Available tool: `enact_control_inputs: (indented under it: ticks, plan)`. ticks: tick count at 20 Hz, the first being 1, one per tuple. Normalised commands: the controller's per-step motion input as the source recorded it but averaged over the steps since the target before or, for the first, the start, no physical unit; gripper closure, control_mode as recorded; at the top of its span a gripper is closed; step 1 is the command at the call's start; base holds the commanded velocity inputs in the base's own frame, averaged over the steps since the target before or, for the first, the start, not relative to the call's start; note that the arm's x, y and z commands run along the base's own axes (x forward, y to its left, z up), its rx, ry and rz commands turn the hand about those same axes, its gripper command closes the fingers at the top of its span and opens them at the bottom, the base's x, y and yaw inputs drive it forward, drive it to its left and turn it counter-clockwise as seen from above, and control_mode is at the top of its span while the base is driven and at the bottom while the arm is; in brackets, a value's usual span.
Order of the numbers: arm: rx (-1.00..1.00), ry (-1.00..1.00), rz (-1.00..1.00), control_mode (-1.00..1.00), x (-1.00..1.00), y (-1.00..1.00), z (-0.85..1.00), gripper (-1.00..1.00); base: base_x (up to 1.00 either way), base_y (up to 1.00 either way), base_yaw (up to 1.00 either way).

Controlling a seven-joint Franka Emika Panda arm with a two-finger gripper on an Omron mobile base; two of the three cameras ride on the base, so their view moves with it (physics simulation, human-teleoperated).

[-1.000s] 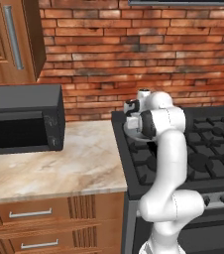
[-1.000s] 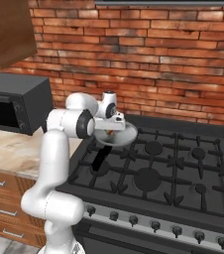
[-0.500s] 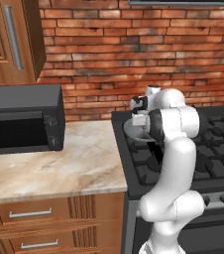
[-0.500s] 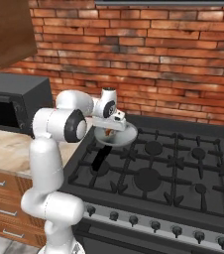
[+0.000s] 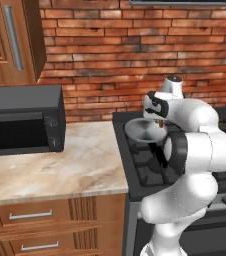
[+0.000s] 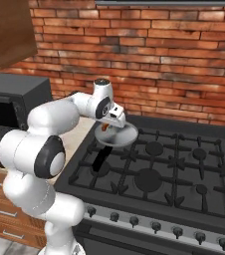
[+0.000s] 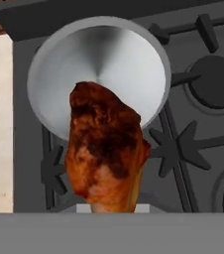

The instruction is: Take the chicken drumsticks from the pan and place one on each plate on the dining counter.

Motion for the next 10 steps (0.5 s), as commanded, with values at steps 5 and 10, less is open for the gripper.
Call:
enact_control_inputs:
  ticks: [5, 10]
  plan:
    - [-0.02, -0.01, 0.00, -1.00, -1.00, 0.05, 1.00, 1.00, 0.00, 0.00, 0.00]
    - [-0.13, 0.09, 0.00, -1.00, -1.00, 0.32, 0.96, 1.00, 0.00, 0.00, 0.00]
